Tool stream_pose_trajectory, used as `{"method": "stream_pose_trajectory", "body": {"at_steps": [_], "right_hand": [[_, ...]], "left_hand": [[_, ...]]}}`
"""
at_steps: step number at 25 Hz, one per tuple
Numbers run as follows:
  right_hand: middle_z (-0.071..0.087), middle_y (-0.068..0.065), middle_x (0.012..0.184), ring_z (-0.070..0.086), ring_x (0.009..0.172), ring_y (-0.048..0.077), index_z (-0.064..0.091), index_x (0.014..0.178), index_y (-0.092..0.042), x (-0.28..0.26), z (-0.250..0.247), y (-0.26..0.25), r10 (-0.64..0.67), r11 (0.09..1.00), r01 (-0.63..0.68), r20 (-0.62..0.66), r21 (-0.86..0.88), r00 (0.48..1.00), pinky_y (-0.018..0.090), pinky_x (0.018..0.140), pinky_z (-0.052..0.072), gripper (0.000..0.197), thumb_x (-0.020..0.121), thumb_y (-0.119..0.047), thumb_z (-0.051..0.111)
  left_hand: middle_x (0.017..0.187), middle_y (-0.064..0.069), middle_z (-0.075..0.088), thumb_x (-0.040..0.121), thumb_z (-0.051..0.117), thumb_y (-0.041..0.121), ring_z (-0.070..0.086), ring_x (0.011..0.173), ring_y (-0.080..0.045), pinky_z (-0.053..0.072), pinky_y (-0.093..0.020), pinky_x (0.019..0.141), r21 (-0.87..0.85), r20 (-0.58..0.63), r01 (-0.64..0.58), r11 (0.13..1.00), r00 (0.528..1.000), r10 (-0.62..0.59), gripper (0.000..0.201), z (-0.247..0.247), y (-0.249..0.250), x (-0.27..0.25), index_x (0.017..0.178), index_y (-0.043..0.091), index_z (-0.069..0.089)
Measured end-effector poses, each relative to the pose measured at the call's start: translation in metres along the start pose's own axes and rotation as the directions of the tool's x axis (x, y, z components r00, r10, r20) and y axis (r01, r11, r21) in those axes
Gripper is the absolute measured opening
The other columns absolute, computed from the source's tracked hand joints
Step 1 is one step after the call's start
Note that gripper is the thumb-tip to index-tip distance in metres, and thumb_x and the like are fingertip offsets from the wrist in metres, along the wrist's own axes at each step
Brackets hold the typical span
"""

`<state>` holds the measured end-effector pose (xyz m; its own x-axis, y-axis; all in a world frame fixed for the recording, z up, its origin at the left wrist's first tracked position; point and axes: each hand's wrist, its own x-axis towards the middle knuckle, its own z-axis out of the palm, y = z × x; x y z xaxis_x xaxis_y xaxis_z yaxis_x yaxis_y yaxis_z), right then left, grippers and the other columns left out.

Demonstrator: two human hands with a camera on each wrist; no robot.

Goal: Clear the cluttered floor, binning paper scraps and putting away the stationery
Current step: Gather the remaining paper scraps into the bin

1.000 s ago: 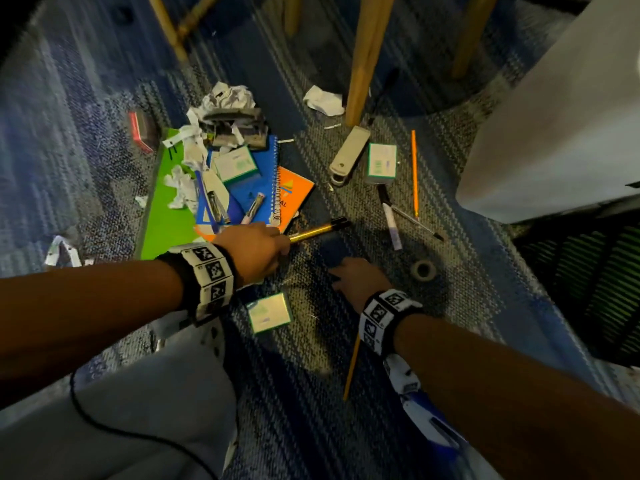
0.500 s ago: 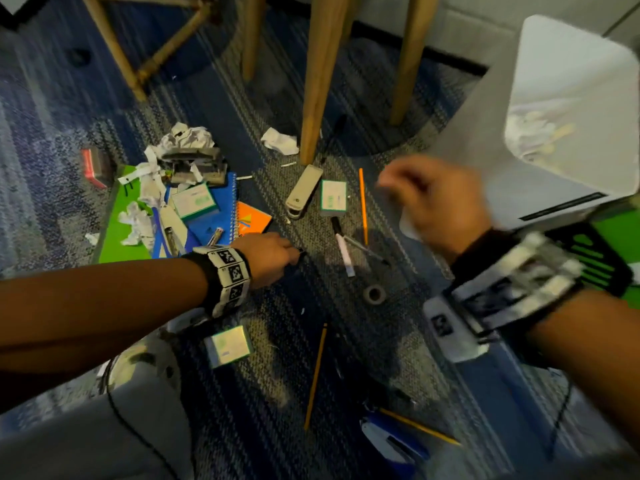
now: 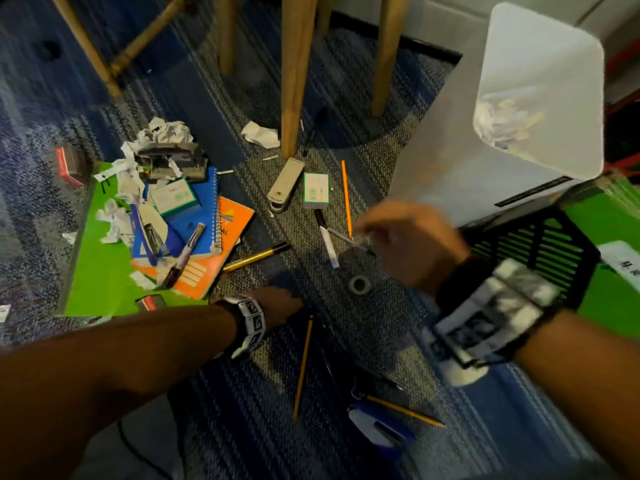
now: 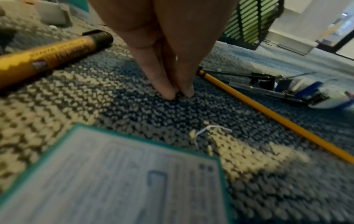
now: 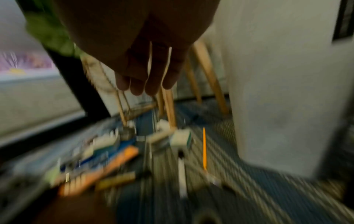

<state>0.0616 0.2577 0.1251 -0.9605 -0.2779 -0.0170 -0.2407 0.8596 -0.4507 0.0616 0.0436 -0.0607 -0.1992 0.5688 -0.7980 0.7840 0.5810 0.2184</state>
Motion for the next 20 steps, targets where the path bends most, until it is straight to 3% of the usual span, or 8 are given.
{"method": "stream_pose_trajectory", "body": {"at_steps": [1, 2, 4, 5, 9, 15, 17, 20], "right_hand": [[0.068, 0.003, 0.102, 0.063, 0.092, 0.027, 0.069, 0.099, -0.023, -0.003, 0.03, 0.005, 0.089, 0.996, -0.079, 0.244, -0.052, 0.966, 0.036, 0.08, 0.052, 0.029, 0.09, -0.013, 0.044], [0.066, 0.004, 0.106, 0.061, 0.096, 0.029, 0.067, 0.103, -0.023, -0.004, 0.059, 0.017, 0.204, 0.977, -0.152, 0.441, -0.15, 0.874, 0.038, 0.082, 0.052, 0.027, 0.094, -0.014, 0.043], [0.062, 0.006, 0.106, 0.06, 0.096, 0.03, 0.062, 0.105, -0.019, -0.01, 0.103, 0.042, 0.346, 0.937, -0.23, 0.598, -0.263, 0.723, 0.036, 0.078, 0.049, 0.023, 0.096, -0.012, 0.043], [0.06, 0.007, 0.107, 0.059, 0.096, 0.03, 0.059, 0.108, -0.018, -0.014, 0.119, 0.052, 0.396, 0.918, -0.293, 0.599, -0.265, 0.696, 0.033, 0.076, 0.046, 0.021, 0.096, -0.01, 0.044], [0.041, 0.009, 0.13, 0.049, 0.114, 0.034, 0.046, 0.136, -0.021, -0.033, 0.17, 0.07, 0.505, 0.863, -0.42, 0.477, -0.281, 0.719, 0.04, 0.094, 0.045, 0.048, 0.091, -0.013, 0.06], [0.049, 0.005, 0.118, 0.055, 0.1, 0.029, 0.051, 0.122, -0.022, -0.016, 0.176, 0.071, 0.605, 0.796, -0.573, 0.217, -0.197, 0.766, 0.041, 0.085, 0.051, 0.049, 0.082, -0.042, 0.07], [0.05, 0.008, 0.114, 0.055, 0.097, 0.034, 0.052, 0.118, -0.017, -0.002, 0.173, 0.076, 0.571, 0.82, -0.557, 0.14, -0.127, 0.809, 0.04, 0.08, 0.051, 0.046, 0.082, -0.037, 0.071], [0.049, 0.013, 0.119, 0.054, 0.099, 0.037, 0.052, 0.123, -0.013, 0.01, 0.175, 0.083, 0.578, 0.812, -0.584, 0.157, -0.01, 0.801, 0.042, 0.081, 0.049, 0.045, 0.085, -0.028, 0.07]], "left_hand": [[0.128, -0.018, 0.051, 0.1, 0.045, 0.01, 0.055, 0.11, -0.036, 0.047, -0.042, 0.087, 0.009, -0.008, -0.01, 1.0, 1.0, 0.01, 0.04, 0.005, -0.002, 0.001, 0.139, 0.009, 0.037], [0.126, -0.017, 0.053, 0.1, 0.044, 0.007, 0.056, 0.108, -0.035, 0.047, -0.041, 0.086, 0.024, -0.028, -0.019, 1.0, 0.999, 0.019, 0.036, 0.008, -0.004, 0.002, 0.135, 0.008, 0.042], [0.124, -0.017, 0.053, 0.098, 0.045, 0.005, 0.056, 0.106, -0.034, 0.047, -0.04, 0.087, 0.035, -0.068, -0.028, 0.999, 0.997, 0.03, 0.031, 0.011, -0.005, 0.0, 0.129, 0.007, 0.049], [0.125, -0.017, 0.051, 0.098, 0.045, 0.005, 0.054, 0.108, -0.035, 0.047, -0.041, 0.089, 0.052, -0.095, -0.034, 0.998, 0.995, 0.039, 0.031, 0.011, -0.005, -0.002, 0.128, 0.006, 0.051], [0.131, -0.017, 0.046, 0.097, 0.045, 0.004, 0.048, 0.116, -0.036, 0.046, -0.042, 0.089, 0.127, -0.129, -0.092, 0.988, 0.986, 0.109, 0.032, 0.019, -0.008, -0.011, 0.128, 0.002, 0.051], [0.121, -0.017, 0.054, 0.096, 0.046, 0.005, 0.051, 0.11, -0.036, 0.05, -0.044, 0.083, 0.155, -0.099, -0.133, 0.979, 0.984, 0.149, 0.029, 0.018, -0.001, -0.01, 0.123, 0.003, 0.056], [0.121, -0.017, 0.054, 0.097, 0.045, 0.005, 0.051, 0.111, -0.036, 0.048, -0.043, 0.083, 0.123, -0.123, -0.116, 0.986, 0.984, 0.132, 0.03, 0.015, 0.002, -0.01, 0.125, 0.003, 0.053], [0.122, -0.019, 0.053, 0.098, 0.04, 0.005, 0.052, 0.112, -0.037, 0.047, -0.044, 0.086, 0.043, -0.167, -0.062, 0.997, 0.984, 0.068, 0.037, 0.016, 0.002, -0.011, 0.135, 0.003, 0.042]]}}
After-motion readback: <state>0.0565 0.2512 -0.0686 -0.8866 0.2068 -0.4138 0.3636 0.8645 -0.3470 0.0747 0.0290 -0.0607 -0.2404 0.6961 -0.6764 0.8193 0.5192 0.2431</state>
